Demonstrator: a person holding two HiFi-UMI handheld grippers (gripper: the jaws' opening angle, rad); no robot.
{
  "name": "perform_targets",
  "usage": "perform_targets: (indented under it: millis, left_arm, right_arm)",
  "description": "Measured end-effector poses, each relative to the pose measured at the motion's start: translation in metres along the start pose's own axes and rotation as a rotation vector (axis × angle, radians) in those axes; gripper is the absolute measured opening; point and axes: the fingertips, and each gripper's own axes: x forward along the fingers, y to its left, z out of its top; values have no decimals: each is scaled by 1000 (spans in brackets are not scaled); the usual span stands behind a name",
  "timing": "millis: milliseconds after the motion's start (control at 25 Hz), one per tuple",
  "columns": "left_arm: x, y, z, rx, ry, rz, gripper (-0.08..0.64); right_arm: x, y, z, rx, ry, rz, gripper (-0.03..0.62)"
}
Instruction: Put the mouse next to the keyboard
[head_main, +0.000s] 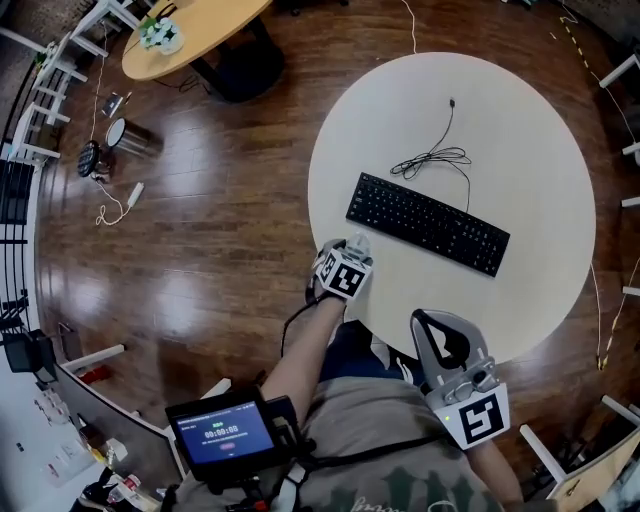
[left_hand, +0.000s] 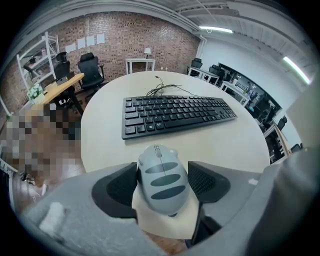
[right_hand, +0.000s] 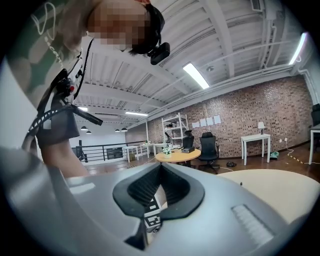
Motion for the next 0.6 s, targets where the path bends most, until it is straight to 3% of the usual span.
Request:
perform_targets:
  millis: [280,600]
  left_arm:
    - [1,-25,-6,58,28,-27,331]
    - [5,-27,-6,49,49,-26,331]
  right_arm:
    - [-18,-4,-12,44,-9,-56,5]
    - [-12,-17,-19,34,4,-72,6]
